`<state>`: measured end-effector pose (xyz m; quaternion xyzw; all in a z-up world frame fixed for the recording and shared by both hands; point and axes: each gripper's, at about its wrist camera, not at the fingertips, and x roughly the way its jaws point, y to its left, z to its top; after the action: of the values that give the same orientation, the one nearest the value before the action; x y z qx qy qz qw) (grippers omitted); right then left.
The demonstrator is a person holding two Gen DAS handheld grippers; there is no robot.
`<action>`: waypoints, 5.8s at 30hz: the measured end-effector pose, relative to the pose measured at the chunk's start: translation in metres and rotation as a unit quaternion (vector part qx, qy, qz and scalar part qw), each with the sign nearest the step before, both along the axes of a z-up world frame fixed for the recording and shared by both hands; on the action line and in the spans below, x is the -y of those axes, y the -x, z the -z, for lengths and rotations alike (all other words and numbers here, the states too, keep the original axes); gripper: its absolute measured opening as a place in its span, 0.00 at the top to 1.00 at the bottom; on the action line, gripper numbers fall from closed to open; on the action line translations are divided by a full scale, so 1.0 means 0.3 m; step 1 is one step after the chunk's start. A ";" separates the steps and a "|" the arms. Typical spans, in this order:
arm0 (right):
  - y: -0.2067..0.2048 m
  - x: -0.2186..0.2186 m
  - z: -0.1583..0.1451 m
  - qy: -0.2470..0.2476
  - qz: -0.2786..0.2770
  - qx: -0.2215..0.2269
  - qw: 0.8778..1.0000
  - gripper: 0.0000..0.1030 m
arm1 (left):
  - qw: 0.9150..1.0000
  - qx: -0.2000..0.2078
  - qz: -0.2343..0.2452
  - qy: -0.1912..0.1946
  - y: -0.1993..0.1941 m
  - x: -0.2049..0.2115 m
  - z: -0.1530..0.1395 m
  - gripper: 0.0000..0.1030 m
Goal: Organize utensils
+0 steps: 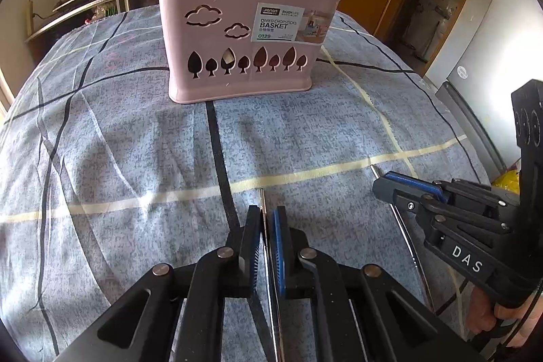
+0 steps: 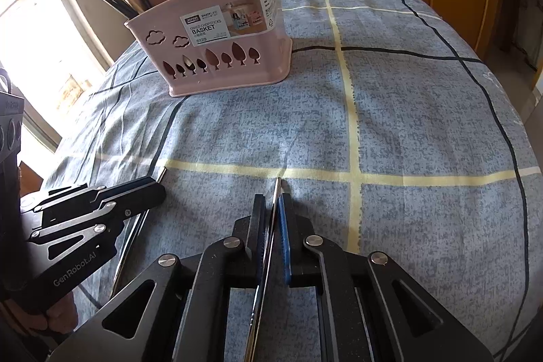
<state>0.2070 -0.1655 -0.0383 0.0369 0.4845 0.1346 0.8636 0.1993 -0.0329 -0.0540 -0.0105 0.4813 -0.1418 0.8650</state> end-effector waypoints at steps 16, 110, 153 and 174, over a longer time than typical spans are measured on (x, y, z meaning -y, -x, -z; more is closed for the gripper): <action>-0.005 0.010 -0.145 -0.027 -0.010 0.036 0.999 0.96 | 0.999 0.037 -0.004 0.029 -0.032 -0.039 -0.185 0.97; -0.338 -0.173 -0.545 -0.084 -0.028 0.181 0.979 0.96 | 0.988 0.126 -0.042 0.075 -0.442 -0.238 -0.558 0.96; 0.173 -0.023 -0.524 -0.069 -0.019 0.224 0.972 0.76 | 0.977 0.188 -0.056 0.081 0.179 -0.203 -0.519 0.86; 0.446 -0.052 -0.346 -0.024 -0.017 0.239 0.971 0.73 | 0.968 0.236 -0.071 0.047 0.470 -0.150 -0.365 0.86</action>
<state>0.0731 -0.1499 0.0655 0.0158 0.2615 0.1657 0.9507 0.0584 0.0120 0.0554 -0.0519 0.2539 -0.1007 0.9606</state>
